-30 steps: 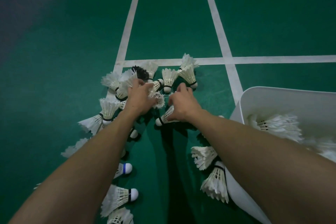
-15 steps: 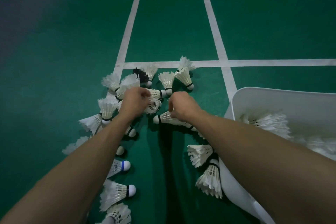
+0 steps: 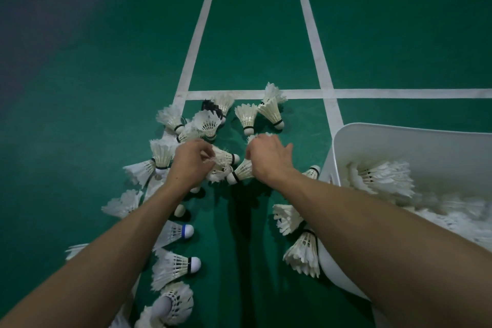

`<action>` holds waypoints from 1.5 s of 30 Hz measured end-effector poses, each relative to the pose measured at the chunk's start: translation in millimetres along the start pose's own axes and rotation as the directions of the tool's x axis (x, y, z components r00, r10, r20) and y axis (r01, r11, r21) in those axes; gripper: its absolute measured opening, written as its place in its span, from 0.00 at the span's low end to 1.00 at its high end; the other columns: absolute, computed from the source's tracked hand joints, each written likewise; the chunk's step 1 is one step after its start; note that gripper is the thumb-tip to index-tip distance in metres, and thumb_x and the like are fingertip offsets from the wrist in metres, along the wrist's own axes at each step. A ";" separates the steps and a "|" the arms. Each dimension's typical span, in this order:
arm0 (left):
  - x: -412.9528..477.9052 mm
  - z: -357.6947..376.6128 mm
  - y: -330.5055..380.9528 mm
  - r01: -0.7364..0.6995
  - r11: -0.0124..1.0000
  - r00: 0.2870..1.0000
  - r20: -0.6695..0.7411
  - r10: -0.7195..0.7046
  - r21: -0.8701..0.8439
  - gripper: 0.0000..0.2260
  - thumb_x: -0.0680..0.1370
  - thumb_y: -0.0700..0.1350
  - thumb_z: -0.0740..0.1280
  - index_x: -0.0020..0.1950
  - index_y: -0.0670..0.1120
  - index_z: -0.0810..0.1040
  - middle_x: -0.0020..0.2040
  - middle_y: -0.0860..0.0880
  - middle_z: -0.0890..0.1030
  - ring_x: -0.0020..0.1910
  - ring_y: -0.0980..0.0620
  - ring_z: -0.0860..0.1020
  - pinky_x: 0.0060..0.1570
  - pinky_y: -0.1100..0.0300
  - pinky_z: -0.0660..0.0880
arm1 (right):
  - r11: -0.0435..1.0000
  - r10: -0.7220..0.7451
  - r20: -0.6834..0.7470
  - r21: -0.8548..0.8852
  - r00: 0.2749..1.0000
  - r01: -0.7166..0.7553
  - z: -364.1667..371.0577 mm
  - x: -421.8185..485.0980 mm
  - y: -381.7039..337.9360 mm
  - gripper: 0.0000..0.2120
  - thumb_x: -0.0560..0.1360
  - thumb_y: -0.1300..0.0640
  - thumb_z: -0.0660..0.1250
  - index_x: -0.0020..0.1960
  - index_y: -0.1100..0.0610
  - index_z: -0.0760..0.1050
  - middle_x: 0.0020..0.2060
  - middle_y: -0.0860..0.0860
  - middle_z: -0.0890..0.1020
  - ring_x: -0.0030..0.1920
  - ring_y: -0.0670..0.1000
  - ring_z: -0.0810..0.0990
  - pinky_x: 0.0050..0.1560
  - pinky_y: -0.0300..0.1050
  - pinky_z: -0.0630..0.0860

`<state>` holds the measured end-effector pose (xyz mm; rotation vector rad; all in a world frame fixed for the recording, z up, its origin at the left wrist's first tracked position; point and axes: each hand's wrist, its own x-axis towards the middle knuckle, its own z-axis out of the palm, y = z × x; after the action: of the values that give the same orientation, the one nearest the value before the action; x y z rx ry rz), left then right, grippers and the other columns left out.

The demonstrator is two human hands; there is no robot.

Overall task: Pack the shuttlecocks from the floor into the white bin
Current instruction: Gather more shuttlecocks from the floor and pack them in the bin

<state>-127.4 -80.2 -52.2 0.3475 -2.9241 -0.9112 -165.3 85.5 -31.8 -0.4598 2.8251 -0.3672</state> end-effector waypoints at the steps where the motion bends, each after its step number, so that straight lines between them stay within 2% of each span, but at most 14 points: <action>1: -1.4 -2.5 0.9 0.003 1.000 1.000 -0.005 -0.003 -0.004 0.05 0.70 0.36 0.74 0.45 0.42 0.82 0.52 0.46 0.80 0.41 0.54 0.78 0.46 0.63 0.74 | 1.000 0.003 -0.016 0.010 1.000 -0.002 -3.4 -1.6 0.3 0.12 0.74 0.66 0.67 0.54 0.54 0.79 0.55 0.52 0.78 0.62 0.56 0.71 0.65 0.64 0.63; 5: -8.4 -15.9 7.3 0.007 1.000 1.000 -0.019 -0.007 -0.024 0.05 0.71 0.37 0.73 0.46 0.43 0.81 0.54 0.47 0.80 0.43 0.53 0.79 0.46 0.62 0.75 | 0.998 -0.064 -0.034 0.018 0.997 0.065 -21.6 -13.6 0.0 0.08 0.73 0.63 0.71 0.51 0.54 0.81 0.52 0.51 0.79 0.60 0.54 0.71 0.66 0.65 0.63; 9: -17.1 -33.6 15.1 -0.002 0.999 1.000 -0.024 0.001 -0.044 0.05 0.71 0.36 0.73 0.42 0.46 0.80 0.53 0.46 0.80 0.44 0.50 0.80 0.49 0.56 0.78 | 0.984 -0.170 -0.088 0.037 0.982 0.173 -46.1 -27.1 -0.3 0.08 0.73 0.60 0.73 0.52 0.54 0.81 0.52 0.52 0.80 0.53 0.53 0.78 0.58 0.55 0.76; 13: -34.4 -52.9 28.1 -0.038 0.997 0.998 0.045 0.040 -0.062 0.09 0.70 0.36 0.74 0.42 0.48 0.79 0.52 0.47 0.81 0.45 0.51 0.80 0.51 0.54 0.79 | 0.976 -0.205 -0.101 0.058 0.974 0.211 -75.7 -43.2 4.2 0.12 0.71 0.59 0.75 0.54 0.54 0.80 0.53 0.51 0.79 0.52 0.53 0.78 0.54 0.47 0.76; 16: -48.1 -69.5 45.4 -0.033 0.993 0.994 0.098 0.044 -0.111 0.12 0.70 0.35 0.74 0.48 0.49 0.78 0.53 0.48 0.80 0.47 0.51 0.80 0.50 0.52 0.80 | 0.977 -0.186 -0.107 0.090 0.977 0.196 -91.6 -58.7 10.5 0.14 0.70 0.56 0.76 0.54 0.55 0.80 0.53 0.51 0.78 0.52 0.53 0.78 0.53 0.46 0.73; 21: -69.9 -92.2 81.8 -0.065 0.991 0.962 0.256 0.093 -0.115 0.26 0.70 0.34 0.73 0.62 0.55 0.72 0.51 0.54 0.78 0.45 0.54 0.80 0.45 0.56 0.81 | 0.969 -0.192 -0.090 0.139 0.977 0.203 -108.2 -86.5 11.1 0.15 0.69 0.54 0.77 0.54 0.57 0.80 0.52 0.51 0.79 0.51 0.52 0.78 0.51 0.44 0.73; 24: -81.5 -97.3 101.5 -0.118 0.992 0.958 0.260 0.122 -0.031 0.25 0.71 0.35 0.73 0.63 0.54 0.73 0.54 0.53 0.76 0.45 0.56 0.80 0.46 0.57 0.81 | 0.960 -0.217 -0.093 0.158 0.972 0.230 -116.6 -102.0 10.3 0.14 0.68 0.54 0.78 0.51 0.57 0.80 0.49 0.51 0.79 0.48 0.50 0.77 0.49 0.42 0.73; 27: -91.7 -101.5 121.5 -0.133 0.990 0.955 0.261 0.138 -0.036 0.21 0.71 0.37 0.72 0.61 0.54 0.76 0.61 0.52 0.74 0.48 0.55 0.79 0.49 0.56 0.80 | 0.945 -0.223 -0.096 0.222 0.970 0.239 -122.2 -113.7 13.0 0.13 0.67 0.55 0.78 0.49 0.57 0.79 0.46 0.50 0.80 0.45 0.49 0.77 0.44 0.40 0.71; 31: -100.8 -107.3 148.4 -0.153 0.988 0.949 0.275 0.152 -0.019 0.20 0.72 0.39 0.72 0.61 0.54 0.78 0.65 0.50 0.74 0.53 0.53 0.78 0.57 0.50 0.77 | 0.928 -0.190 -0.103 0.306 0.976 0.213 -125.1 -122.0 15.3 0.12 0.67 0.57 0.77 0.48 0.58 0.79 0.45 0.51 0.81 0.45 0.49 0.78 0.45 0.42 0.76; 35: -105.2 -113.0 159.9 -0.023 0.997 0.963 0.265 0.042 -0.074 0.19 0.71 0.37 0.72 0.59 0.52 0.80 0.65 0.48 0.76 0.46 0.52 0.81 0.47 0.52 0.81 | 0.867 -0.196 -0.036 0.460 0.980 0.191 -130.0 -127.7 21.6 0.14 0.69 0.60 0.74 0.54 0.60 0.78 0.50 0.52 0.81 0.47 0.49 0.78 0.40 0.33 0.72; 37: -106.3 -114.0 161.1 0.014 0.997 0.971 0.239 0.004 -0.075 0.19 0.71 0.36 0.72 0.59 0.51 0.80 0.66 0.46 0.75 0.41 0.52 0.81 0.39 0.56 0.81 | 0.807 -0.238 0.023 0.560 0.971 0.185 -132.6 -132.6 25.5 0.21 0.69 0.59 0.75 0.60 0.58 0.76 0.54 0.51 0.78 0.52 0.49 0.77 0.44 0.33 0.71; 40: -110.7 -111.9 162.3 0.047 0.992 0.977 0.214 -0.021 -0.118 0.18 0.72 0.35 0.71 0.59 0.48 0.80 0.65 0.45 0.76 0.35 0.56 0.79 0.29 0.67 0.75 | 0.822 -0.265 0.047 0.533 0.963 0.200 -127.7 -137.2 24.4 0.33 0.63 0.47 0.79 0.65 0.51 0.72 0.61 0.51 0.70 0.61 0.50 0.70 0.63 0.45 0.68; 42: -114.0 -109.2 161.7 0.061 0.989 0.977 0.211 -0.032 -0.133 0.16 0.73 0.35 0.70 0.59 0.50 0.80 0.66 0.46 0.75 0.41 0.56 0.79 0.34 0.66 0.77 | 0.829 -0.246 0.011 0.521 0.969 0.205 -121.0 -141.6 20.6 0.35 0.63 0.45 0.78 0.66 0.47 0.71 0.63 0.51 0.67 0.64 0.50 0.66 0.67 0.47 0.64; 45: -117.6 -108.9 163.7 0.182 0.952 0.961 0.249 -0.119 -0.247 0.13 0.76 0.36 0.67 0.58 0.48 0.80 0.65 0.43 0.75 0.44 0.51 0.81 0.46 0.55 0.80 | 0.804 -0.260 -0.055 0.541 0.964 0.247 -112.8 -146.1 22.0 0.31 0.64 0.46 0.78 0.65 0.48 0.74 0.59 0.50 0.66 0.59 0.47 0.65 0.62 0.37 0.65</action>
<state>-31.8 17.6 131.5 0.4822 -2.9504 -1.4433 -69.7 178.4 97.9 -0.6999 2.4685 -1.1725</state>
